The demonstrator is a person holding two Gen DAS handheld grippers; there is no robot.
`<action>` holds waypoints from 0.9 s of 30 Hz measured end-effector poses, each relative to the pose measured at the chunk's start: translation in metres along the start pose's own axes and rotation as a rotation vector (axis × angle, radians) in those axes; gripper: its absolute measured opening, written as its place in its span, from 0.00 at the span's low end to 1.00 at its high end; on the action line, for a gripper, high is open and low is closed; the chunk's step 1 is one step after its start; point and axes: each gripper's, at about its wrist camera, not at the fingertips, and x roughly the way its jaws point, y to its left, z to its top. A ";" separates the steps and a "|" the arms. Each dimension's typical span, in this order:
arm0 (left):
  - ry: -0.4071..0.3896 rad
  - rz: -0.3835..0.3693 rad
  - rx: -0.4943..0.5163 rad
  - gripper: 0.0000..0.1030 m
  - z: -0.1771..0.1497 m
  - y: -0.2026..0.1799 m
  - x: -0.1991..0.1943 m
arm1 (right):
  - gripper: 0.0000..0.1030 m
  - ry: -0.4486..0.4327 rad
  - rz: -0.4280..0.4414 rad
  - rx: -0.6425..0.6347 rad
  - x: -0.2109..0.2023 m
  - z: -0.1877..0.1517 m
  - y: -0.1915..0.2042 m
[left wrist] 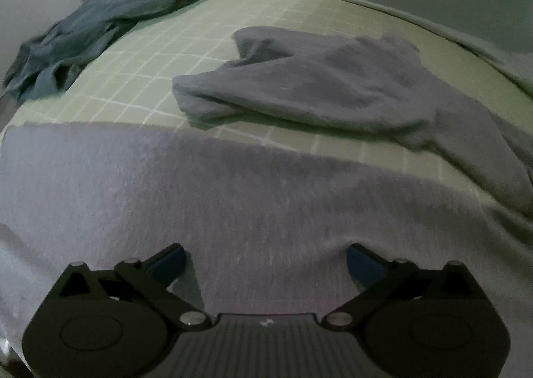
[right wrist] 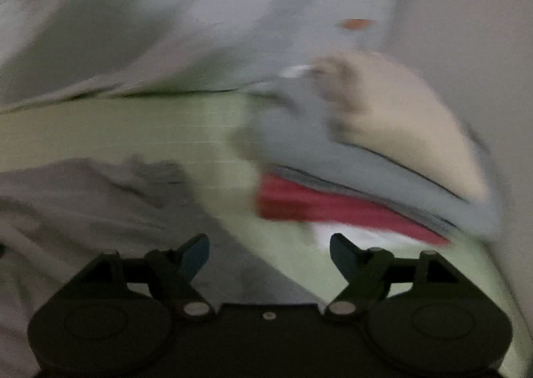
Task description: Fold clothes
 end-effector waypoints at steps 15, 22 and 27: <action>-0.017 0.013 -0.013 1.00 0.021 -0.010 0.013 | 0.80 0.047 0.193 -0.117 0.118 0.056 0.063; -0.018 -0.003 0.005 1.00 0.035 -0.011 0.021 | 0.76 0.059 -0.037 -0.019 0.169 0.095 0.051; -0.029 -0.002 0.006 1.00 0.036 -0.012 0.022 | 0.78 0.097 -0.083 0.036 0.185 0.111 0.043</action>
